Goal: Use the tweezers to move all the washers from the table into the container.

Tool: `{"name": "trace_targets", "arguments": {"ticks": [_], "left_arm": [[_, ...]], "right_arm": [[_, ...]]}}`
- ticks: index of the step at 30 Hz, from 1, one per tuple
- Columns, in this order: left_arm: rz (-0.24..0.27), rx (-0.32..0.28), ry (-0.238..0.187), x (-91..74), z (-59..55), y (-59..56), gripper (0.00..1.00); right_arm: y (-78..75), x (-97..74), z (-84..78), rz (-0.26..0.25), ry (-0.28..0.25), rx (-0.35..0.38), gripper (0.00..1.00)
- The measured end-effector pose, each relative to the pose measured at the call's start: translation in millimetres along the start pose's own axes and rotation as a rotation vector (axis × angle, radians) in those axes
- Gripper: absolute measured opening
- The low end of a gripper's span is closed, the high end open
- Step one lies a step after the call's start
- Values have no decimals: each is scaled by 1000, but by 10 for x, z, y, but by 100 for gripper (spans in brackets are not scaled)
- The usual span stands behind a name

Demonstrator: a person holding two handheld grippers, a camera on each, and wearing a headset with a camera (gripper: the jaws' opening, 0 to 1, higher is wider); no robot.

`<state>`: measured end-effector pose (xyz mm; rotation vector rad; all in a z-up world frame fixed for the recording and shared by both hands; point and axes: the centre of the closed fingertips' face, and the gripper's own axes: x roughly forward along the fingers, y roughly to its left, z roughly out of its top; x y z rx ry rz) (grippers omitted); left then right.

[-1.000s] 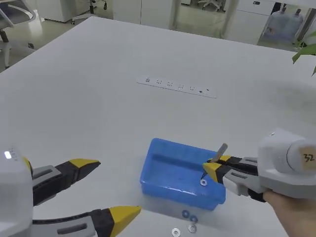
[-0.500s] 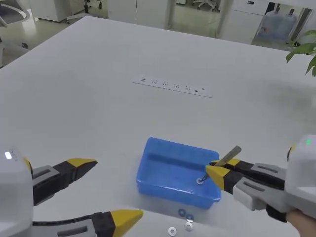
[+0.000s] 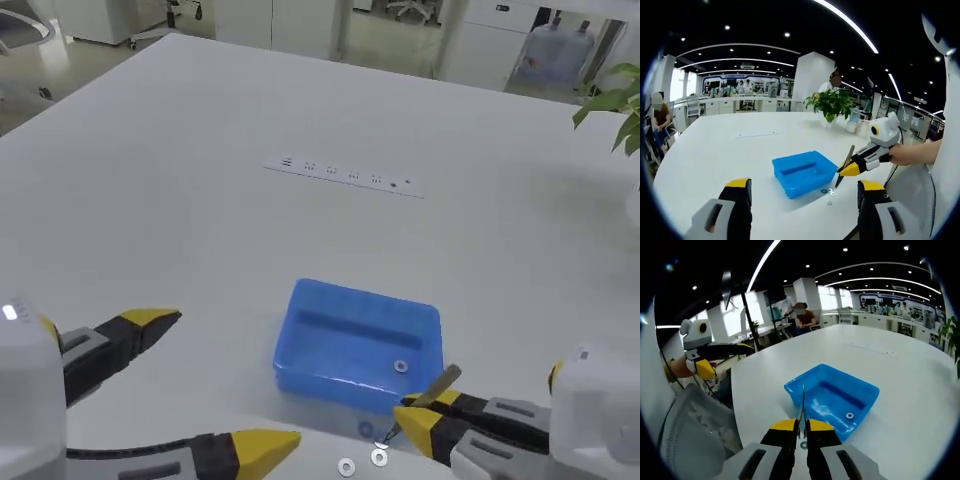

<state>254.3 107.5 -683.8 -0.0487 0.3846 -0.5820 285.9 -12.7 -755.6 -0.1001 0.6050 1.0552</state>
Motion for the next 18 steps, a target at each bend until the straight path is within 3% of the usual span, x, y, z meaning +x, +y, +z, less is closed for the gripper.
{"name": "trace_targets", "arguments": {"ticks": [7,18], "left_arm": [[23,-11,2,-14,-16,38,99],[22,-9,3,-7,-3,33,99]], "right_arm": [[7,40,-116,9,22,24,3],[7,100,-179,12,39,4,4]]}}
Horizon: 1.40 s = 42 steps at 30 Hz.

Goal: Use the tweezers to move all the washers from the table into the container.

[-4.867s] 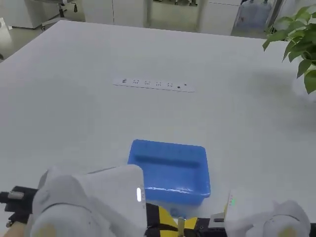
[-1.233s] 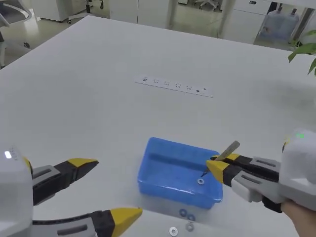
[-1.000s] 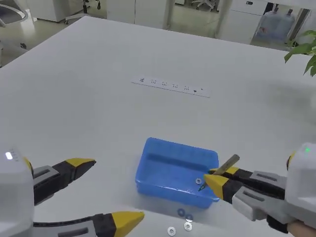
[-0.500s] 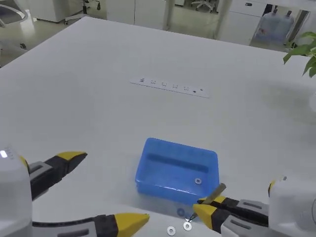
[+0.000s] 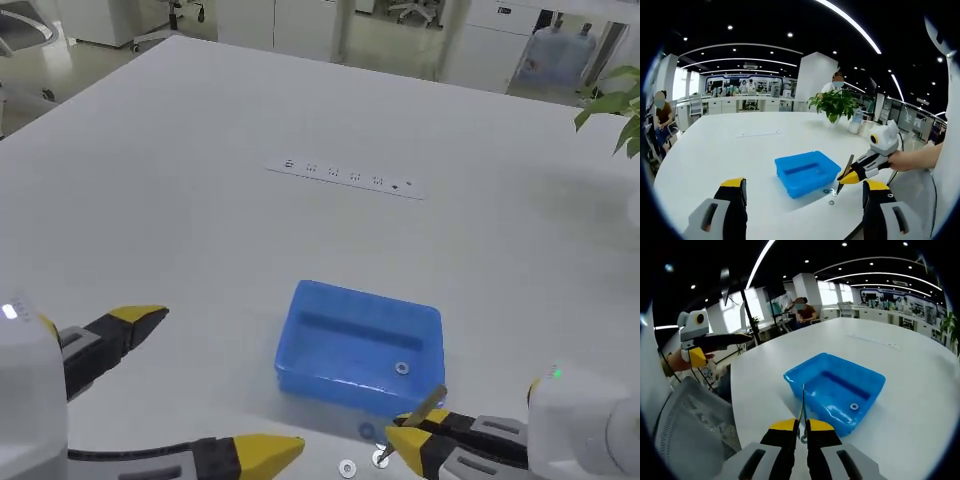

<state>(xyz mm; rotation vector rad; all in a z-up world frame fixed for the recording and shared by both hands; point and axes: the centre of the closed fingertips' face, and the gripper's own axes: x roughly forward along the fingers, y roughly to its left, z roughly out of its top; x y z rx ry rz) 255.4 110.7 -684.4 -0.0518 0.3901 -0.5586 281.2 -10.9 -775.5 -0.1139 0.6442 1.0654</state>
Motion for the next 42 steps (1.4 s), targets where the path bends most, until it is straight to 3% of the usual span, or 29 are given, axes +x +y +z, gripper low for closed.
{"name": "trace_targets", "arguments": {"ticks": [4,16,31,42], "left_arm": [[-9,1,-1,3,1,-16,99],[-14,6,7,10,3,-57,99],[-23,13,18,16,-25,-85,99],[-13,13,15,-7,-25,-63,99]], "right_arm": [[17,33,-57,5,22,-21,4],[16,51,-54,6,4,-43,4],[122,26,-108,23,43,-241,3],[117,-30,-104,22,35,-185,3]]}}
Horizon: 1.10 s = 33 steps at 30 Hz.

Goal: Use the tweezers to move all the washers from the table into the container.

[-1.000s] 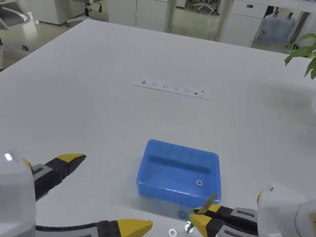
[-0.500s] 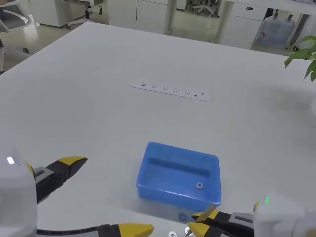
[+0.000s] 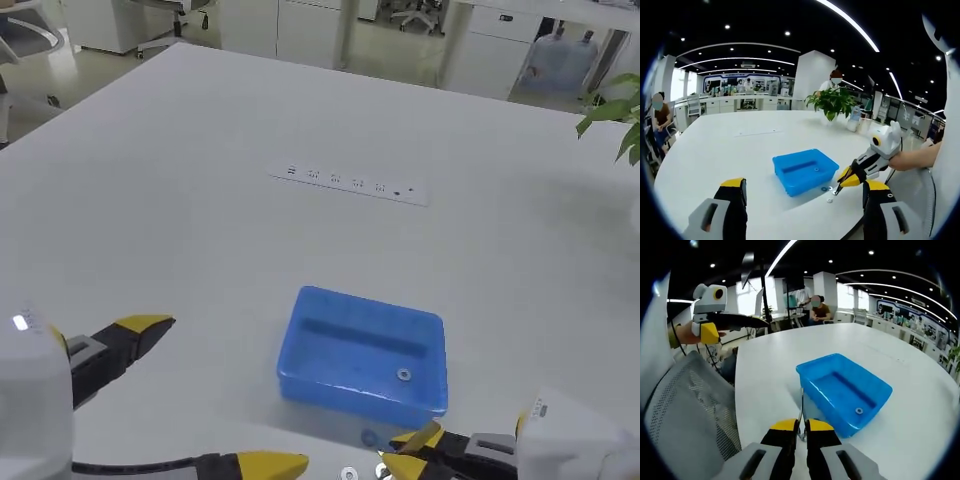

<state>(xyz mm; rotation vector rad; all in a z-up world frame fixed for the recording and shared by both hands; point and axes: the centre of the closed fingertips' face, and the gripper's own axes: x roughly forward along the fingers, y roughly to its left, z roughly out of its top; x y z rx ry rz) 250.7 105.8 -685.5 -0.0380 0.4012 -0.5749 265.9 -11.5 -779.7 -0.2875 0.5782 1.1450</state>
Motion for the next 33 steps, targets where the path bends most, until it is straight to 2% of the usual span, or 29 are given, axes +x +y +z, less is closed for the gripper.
{"name": "trace_targets", "arguments": {"ticks": [7,18,29,33], "left_arm": [[-5,1,3,9,-3,-18,99],[-9,2,-5,5,23,-15,97],[-3,3,-6,-32,15,1,97],[1,2,-10,-47,21,10,97]], "right_arm": [[14,-115,188,-2,-47,20,3],[-103,-258,536,-38,-87,-39,3],[-335,-269,795,-69,-140,-27,3],[-429,-226,858,-81,-139,-31,3]]}}
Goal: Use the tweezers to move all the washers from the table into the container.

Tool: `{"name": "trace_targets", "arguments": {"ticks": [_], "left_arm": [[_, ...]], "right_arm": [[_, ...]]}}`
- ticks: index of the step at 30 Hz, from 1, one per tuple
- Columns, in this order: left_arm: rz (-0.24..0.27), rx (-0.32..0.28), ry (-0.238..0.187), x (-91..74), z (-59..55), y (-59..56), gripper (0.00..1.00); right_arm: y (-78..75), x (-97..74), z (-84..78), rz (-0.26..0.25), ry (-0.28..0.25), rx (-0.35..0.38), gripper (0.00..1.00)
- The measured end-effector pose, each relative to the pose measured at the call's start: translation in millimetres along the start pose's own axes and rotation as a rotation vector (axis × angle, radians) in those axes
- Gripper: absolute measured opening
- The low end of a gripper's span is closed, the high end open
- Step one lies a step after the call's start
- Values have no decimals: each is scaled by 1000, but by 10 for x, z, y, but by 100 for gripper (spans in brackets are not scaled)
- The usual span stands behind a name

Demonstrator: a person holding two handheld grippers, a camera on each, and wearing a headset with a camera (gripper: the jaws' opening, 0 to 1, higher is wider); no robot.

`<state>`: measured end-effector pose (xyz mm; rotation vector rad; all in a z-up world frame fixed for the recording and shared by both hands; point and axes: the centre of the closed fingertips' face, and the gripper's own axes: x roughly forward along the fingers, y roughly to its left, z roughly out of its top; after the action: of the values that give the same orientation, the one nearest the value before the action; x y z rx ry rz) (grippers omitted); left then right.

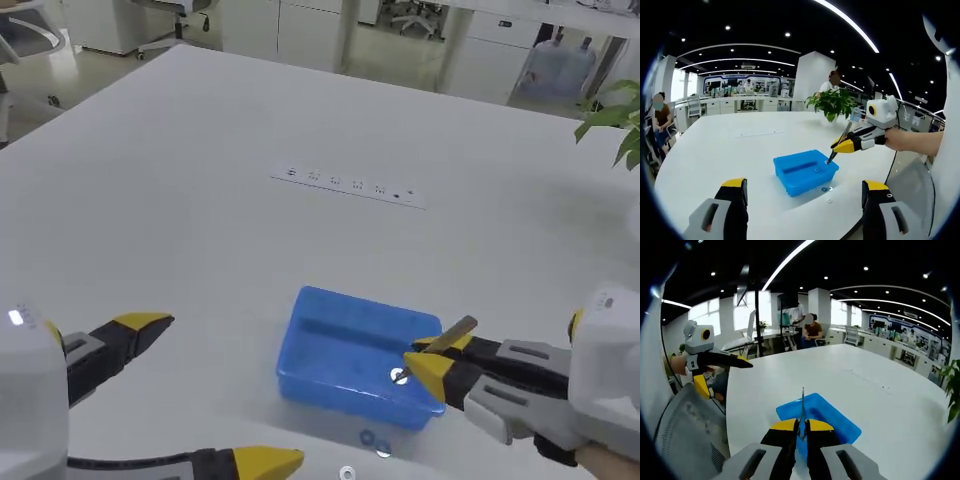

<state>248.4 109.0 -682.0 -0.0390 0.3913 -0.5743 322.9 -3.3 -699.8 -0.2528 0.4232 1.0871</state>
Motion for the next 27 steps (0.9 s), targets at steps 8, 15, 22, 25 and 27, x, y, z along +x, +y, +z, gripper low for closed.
{"name": "trace_targets", "arguments": {"ticks": [8,15,22,25,27], "left_arm": [[7,-2,0,-20,-6,20,97],[10,-2,-1,-21,-6,37,97],[12,-2,2,-20,-15,54,96],[11,-3,2,-20,-17,55,96],[12,-1,4,-20,-20,57,96]], "right_arm": [[-175,154,-22,-1,27,-6,3],[-292,272,-110,2,46,34,3],[-340,341,-161,3,64,43,3],[-349,367,-187,6,72,44,3],[-356,392,-211,8,76,49,3]]}}
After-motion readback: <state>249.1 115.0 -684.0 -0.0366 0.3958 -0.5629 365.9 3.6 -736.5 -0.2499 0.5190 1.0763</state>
